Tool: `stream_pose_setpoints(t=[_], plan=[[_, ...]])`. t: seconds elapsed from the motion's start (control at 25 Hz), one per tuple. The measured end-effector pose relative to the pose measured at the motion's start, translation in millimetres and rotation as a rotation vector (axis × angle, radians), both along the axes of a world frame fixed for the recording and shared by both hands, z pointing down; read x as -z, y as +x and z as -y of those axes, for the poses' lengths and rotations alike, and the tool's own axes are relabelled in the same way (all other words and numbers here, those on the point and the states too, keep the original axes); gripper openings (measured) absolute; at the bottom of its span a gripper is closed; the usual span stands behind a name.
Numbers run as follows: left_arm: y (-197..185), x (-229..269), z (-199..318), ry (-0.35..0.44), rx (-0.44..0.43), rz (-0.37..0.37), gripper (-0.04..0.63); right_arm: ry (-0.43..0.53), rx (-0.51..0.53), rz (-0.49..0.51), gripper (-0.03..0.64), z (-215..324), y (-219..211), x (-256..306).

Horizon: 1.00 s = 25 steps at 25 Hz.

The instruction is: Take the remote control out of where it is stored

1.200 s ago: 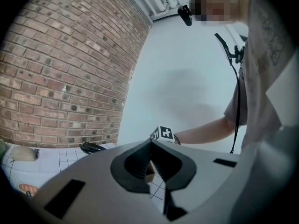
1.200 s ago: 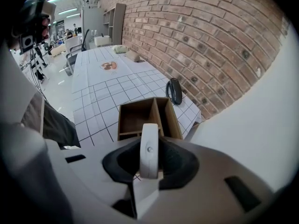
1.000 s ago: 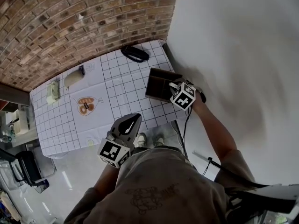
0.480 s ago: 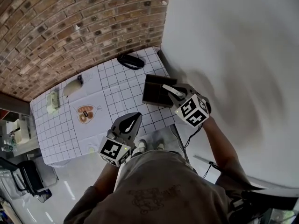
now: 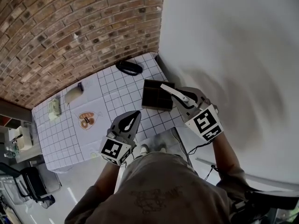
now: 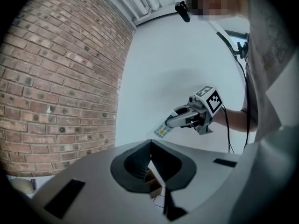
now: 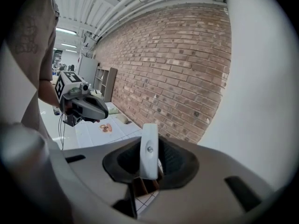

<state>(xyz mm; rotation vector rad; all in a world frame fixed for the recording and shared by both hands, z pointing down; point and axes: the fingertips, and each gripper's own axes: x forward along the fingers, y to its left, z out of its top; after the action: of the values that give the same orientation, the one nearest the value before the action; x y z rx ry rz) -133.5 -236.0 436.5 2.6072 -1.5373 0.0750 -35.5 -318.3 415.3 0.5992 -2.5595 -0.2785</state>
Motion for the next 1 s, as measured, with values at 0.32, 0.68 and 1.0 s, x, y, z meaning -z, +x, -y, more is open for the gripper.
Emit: stream_pose_setpoints(t=[0.32, 0.68, 1.0], plan=[[2, 16, 6, 0.049, -0.003, -0.007, 0.005, 0.068, -0.035, 0.133, 0.083, -12, 16, 31], [-3, 34, 6, 0.113, -0.009, -0.017, 0.005, 0.125, -0.079, 0.416, 0.083, -21, 43, 53], [9, 60, -7, 0.244, -0.066, -0.049, 0.005, 0.225, -0.077, 0.573, 0.083, -46, 63, 67]])
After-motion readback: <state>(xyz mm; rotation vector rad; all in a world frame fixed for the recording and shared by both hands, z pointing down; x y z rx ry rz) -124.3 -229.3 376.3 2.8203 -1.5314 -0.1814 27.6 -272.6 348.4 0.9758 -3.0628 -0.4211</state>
